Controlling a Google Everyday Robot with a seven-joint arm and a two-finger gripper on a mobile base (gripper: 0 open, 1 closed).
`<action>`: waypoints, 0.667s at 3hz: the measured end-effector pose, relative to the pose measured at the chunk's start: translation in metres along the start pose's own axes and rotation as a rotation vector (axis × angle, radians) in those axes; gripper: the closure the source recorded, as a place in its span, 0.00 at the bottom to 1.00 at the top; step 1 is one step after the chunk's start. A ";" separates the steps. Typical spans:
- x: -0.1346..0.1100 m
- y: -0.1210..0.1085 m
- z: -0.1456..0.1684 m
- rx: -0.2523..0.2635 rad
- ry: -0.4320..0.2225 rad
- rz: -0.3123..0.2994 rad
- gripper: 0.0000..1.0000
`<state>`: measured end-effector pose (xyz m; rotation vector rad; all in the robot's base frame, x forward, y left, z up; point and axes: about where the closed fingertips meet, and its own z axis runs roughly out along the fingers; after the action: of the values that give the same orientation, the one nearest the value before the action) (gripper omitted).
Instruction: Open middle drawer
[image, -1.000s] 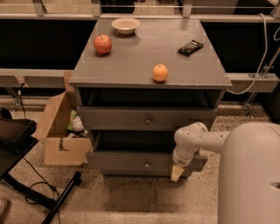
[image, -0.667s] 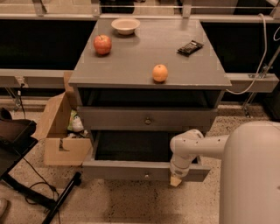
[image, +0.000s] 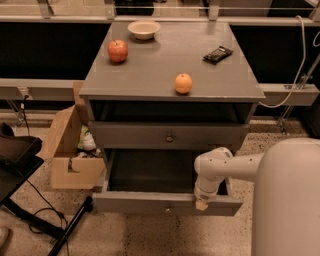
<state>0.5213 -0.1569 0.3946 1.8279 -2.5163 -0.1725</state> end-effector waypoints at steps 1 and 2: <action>0.000 0.000 -0.001 0.000 0.000 0.000 0.85; 0.000 0.001 0.001 -0.003 0.001 0.000 0.54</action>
Offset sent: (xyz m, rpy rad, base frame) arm 0.0000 0.0000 0.0006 0.0000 0.0000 0.0000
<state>0.5202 -0.1569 0.3940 1.8268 -2.5140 -0.1747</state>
